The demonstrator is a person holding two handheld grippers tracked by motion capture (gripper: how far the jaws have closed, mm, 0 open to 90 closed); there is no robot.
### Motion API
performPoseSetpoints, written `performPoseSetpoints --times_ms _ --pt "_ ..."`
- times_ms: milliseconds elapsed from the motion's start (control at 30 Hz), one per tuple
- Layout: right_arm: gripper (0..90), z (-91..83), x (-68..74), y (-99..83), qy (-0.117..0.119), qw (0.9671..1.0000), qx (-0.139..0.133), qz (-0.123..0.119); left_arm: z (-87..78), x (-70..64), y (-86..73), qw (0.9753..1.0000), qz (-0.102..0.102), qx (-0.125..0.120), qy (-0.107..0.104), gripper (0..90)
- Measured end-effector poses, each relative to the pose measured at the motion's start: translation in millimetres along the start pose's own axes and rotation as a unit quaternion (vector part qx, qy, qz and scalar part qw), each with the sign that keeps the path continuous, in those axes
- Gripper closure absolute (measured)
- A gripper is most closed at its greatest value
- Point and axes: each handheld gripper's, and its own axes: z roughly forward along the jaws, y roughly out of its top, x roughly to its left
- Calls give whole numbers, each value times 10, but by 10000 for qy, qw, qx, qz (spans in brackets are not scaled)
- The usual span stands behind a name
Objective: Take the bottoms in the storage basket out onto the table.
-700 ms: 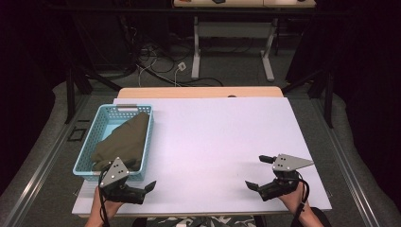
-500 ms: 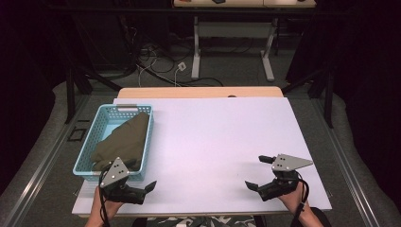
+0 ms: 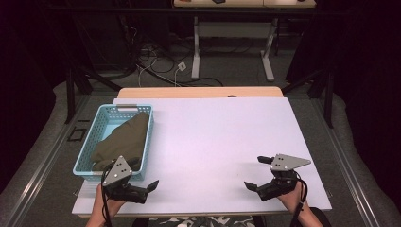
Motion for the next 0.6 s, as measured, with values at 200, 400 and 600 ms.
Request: performPoseSetpoints --times_ms 200,400,600 --pt "0 6 -3 0 0 10000 21 0 10 10 47 10000 32 17 34 0" --pt "0 11 -3 -2 5 10000 26 -3 39 2 110 9996 188 141 146 0" --pt "0 14 3 -1 4 10000 49 -10 16 39 170 9994 165 99 294 0"
